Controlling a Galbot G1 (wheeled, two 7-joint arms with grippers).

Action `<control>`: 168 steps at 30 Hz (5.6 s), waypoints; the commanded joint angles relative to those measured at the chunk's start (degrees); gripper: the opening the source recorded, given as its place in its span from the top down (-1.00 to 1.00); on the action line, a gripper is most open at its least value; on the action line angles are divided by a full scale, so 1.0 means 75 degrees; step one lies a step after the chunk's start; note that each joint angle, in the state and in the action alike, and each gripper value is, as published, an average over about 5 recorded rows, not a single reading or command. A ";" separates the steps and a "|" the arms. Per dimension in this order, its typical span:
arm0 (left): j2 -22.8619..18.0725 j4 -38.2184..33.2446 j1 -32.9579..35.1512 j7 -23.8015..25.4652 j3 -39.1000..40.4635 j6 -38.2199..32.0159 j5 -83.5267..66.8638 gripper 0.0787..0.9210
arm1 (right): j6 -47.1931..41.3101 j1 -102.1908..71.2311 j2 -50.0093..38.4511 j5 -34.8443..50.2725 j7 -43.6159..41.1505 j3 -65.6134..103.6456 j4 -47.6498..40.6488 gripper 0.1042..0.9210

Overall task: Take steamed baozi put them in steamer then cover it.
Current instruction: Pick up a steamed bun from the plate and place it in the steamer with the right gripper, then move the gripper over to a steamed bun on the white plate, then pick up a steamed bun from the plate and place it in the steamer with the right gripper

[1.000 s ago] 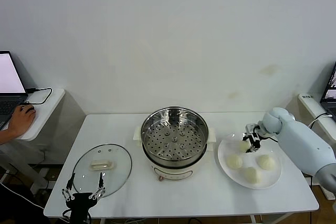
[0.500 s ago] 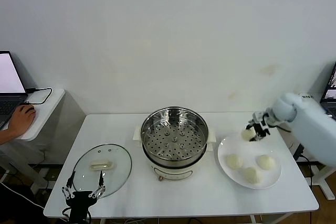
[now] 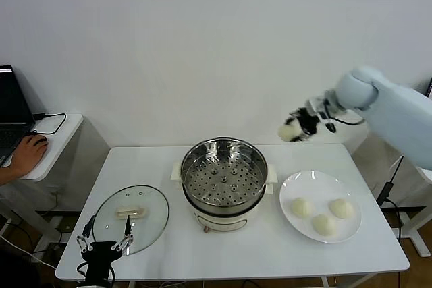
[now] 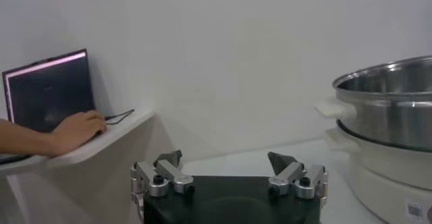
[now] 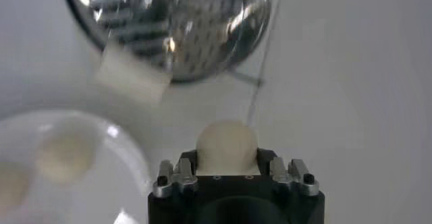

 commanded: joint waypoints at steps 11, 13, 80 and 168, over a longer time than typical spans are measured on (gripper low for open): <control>-0.0059 0.0040 0.0045 -0.0001 -0.0074 -0.0022 -0.0048 -0.77 | 0.2450 0.0111 0.2605 -0.1230 0.0770 -0.2031 -0.0638 -0.10; -0.0069 0.0039 0.0044 -0.0002 -0.0078 -0.0022 -0.0046 -0.77 | 0.2749 -0.0011 0.2695 -0.1611 0.0821 -0.2028 -0.0815 -0.11; 0.0408 -0.0280 -0.0180 0.0029 -0.0083 0.0103 -0.0201 -0.77 | -0.2322 -0.3073 -0.4229 -0.0915 0.0491 0.0525 0.3451 -0.76; 0.0423 -0.0186 -0.0482 0.0055 -0.0183 0.0153 -0.0296 -0.77 | -0.4151 0.1340 0.0586 0.3386 0.1484 -0.1687 0.2533 -0.22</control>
